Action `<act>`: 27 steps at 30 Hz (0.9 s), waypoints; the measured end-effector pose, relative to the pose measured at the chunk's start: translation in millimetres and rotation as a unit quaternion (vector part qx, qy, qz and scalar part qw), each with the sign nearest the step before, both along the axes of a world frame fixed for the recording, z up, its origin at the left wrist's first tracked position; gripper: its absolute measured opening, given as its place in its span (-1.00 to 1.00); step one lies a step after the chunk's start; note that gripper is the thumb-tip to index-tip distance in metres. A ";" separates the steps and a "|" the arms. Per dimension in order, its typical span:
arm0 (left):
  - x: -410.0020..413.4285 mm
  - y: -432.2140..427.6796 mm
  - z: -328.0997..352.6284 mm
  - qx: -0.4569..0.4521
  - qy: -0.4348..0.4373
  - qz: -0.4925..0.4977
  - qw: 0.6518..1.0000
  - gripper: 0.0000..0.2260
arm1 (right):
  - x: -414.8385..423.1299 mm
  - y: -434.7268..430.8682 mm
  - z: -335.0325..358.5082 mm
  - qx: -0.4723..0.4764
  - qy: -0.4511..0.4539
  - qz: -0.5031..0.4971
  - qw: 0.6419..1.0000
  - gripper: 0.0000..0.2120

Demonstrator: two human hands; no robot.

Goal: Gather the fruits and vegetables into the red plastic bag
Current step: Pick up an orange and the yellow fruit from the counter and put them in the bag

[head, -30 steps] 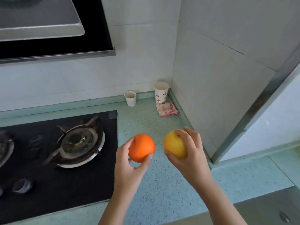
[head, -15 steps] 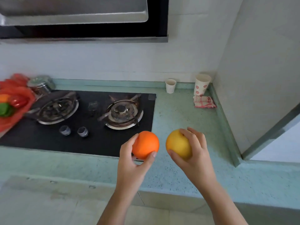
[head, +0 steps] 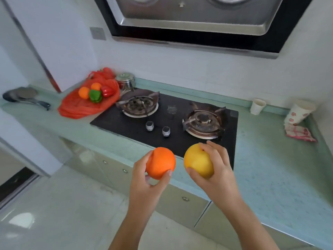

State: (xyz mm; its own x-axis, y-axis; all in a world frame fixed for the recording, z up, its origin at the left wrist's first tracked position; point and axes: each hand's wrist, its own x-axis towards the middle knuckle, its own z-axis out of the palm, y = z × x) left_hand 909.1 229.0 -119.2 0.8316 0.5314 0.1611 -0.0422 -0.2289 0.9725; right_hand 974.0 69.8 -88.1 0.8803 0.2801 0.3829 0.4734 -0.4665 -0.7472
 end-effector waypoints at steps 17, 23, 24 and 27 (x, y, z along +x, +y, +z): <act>-131.8 244.6 -11.0 0.009 0.010 0.173 0.985 -0.51 | -84.7 283.6 -7.1 -0.047 0.044 0.187 0.980 -0.48; -142.6 287.8 -23.6 -0.010 0.023 0.216 0.976 -0.50 | -82.7 342.7 -17.5 -0.061 0.048 0.243 0.967 -0.48; -141.2 296.4 -24.9 -0.010 0.024 0.222 0.975 -0.50 | -80.0 353.6 -18.8 -0.057 0.048 0.250 0.965 -0.49; -131.0 326.2 -25.6 0.000 0.028 0.235 0.972 -0.50 | -67.0 386.3 -23.2 -0.044 0.056 0.259 0.963 -0.49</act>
State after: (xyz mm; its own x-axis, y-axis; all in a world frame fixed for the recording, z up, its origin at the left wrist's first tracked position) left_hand 778.1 555.2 -144.8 0.5047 0.8545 0.1229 0.1194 -0.2100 0.9704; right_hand 907.0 456.2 -111.3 0.6477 0.7201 0.2490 0.5785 -0.2522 -0.7757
